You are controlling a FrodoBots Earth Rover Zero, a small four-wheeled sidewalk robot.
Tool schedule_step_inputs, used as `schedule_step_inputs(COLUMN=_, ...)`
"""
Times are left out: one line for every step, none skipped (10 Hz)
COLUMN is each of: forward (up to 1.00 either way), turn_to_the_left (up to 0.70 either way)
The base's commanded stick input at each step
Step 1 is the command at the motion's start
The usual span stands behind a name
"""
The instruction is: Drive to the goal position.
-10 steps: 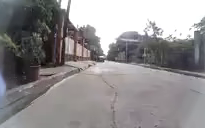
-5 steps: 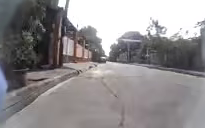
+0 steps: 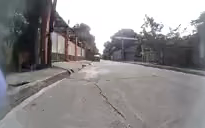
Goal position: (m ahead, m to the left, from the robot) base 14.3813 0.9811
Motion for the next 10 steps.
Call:
schedule_step_inputs(forward=1.0, turn_to_the_left=0.08)
schedule_step_inputs(forward=1.0, turn_to_the_left=0.11)
schedule_step_inputs(forward=1.0, turn_to_the_left=0.16)
schedule_step_inputs(forward=1.0, turn_to_the_left=0.0)
schedule_step_inputs(forward=1.0, turn_to_the_left=0.08)
schedule_step_inputs(forward=1.0, turn_to_the_left=0.06)
schedule_step_inputs(forward=1.0, turn_to_the_left=0.0)
schedule_step_inputs(forward=1.0, turn_to_the_left=0.0)
schedule_step_inputs(forward=1.0, turn_to_the_left=0.21)
schedule_step_inputs(forward=1.0, turn_to_the_left=0.19)
